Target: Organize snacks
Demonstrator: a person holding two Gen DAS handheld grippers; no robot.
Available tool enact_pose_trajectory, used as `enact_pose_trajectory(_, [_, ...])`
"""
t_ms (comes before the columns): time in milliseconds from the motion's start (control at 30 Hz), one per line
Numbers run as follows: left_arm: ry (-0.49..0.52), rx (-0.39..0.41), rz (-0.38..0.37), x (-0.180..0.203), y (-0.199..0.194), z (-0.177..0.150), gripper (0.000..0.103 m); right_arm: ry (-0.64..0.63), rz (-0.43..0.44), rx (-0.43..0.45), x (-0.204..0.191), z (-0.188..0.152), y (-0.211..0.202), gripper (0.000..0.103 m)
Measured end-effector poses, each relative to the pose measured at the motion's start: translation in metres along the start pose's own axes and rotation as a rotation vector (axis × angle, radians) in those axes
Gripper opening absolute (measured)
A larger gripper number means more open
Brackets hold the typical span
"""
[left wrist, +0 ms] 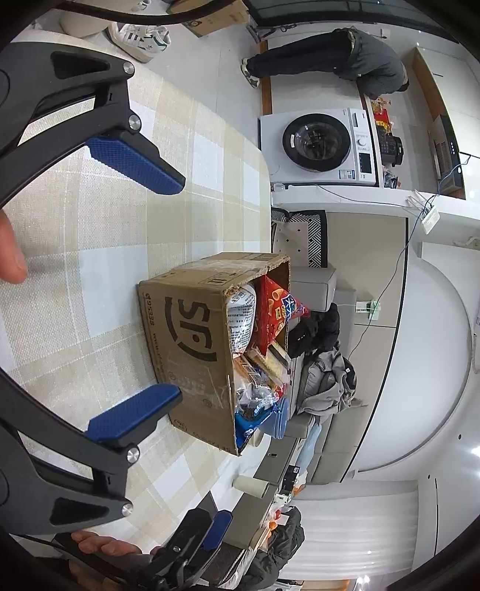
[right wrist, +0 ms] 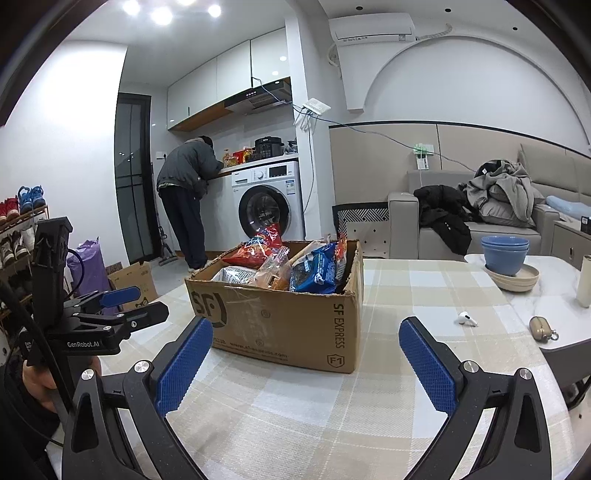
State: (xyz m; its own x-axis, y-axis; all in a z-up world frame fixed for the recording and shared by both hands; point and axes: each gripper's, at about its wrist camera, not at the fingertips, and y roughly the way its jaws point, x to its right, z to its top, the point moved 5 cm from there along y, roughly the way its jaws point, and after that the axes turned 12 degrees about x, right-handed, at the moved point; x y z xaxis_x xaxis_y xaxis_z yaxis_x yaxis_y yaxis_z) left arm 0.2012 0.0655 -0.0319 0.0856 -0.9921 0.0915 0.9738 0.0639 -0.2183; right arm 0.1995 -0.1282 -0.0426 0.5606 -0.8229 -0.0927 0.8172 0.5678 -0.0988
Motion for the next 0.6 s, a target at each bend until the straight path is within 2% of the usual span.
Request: enact_pose_trajectory(600, [0.02,-0.008,-0.002,0.0034,0.0004,-0.0008,0.102,-0.012,-0.003,0.003,-0.0024,-0.0004,-0.0008,0.103])
